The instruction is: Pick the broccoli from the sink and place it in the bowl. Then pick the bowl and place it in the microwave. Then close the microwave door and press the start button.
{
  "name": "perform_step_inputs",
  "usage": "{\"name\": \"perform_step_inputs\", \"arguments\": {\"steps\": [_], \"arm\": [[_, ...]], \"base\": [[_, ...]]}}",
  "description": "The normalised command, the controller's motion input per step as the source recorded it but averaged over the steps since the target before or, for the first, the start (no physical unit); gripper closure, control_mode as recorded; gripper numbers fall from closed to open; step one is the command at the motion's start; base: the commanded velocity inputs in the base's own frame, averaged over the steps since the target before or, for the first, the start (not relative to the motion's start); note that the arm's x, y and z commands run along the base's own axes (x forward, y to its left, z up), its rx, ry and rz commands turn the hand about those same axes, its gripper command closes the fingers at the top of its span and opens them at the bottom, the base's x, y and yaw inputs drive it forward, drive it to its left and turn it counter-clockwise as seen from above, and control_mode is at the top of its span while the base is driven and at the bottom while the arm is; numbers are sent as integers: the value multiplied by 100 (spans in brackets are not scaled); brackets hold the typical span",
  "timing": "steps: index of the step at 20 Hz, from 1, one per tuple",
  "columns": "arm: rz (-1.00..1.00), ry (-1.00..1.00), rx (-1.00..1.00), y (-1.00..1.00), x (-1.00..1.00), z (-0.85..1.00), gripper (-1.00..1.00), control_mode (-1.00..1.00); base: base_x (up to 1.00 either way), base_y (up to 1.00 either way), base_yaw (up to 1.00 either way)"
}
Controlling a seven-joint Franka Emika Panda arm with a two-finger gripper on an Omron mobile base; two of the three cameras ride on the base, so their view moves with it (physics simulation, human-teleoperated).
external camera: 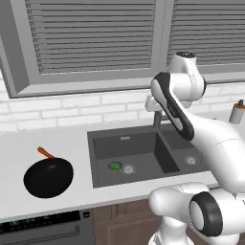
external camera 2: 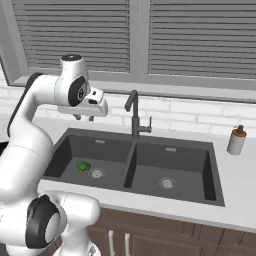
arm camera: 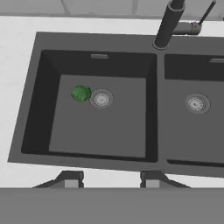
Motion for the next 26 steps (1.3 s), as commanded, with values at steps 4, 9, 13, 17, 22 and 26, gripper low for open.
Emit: {"name": "perform_step_inputs", "arguments": {"steps": [4, 9, 13, 17, 22, 26], "arm": [[-2, 0, -2, 16, -41, -38, -100, -100], [-13, 3, -1, 69, -13, -98, -100, -100], [-5, 0, 6, 21, 23, -69, -100, -100], [0, 0, 0, 5, 31, -59, -100, -100], [0, -6, -2, 16, 23, -64, -100, -100], [0, 1, 0, 27, 29, -67, -100, -100]], "base": [[0, 0, 0], [0, 0, 0], [0, 0, 0], [0, 0, 0], [0, 0, 0], [0, 0, 0]]}}
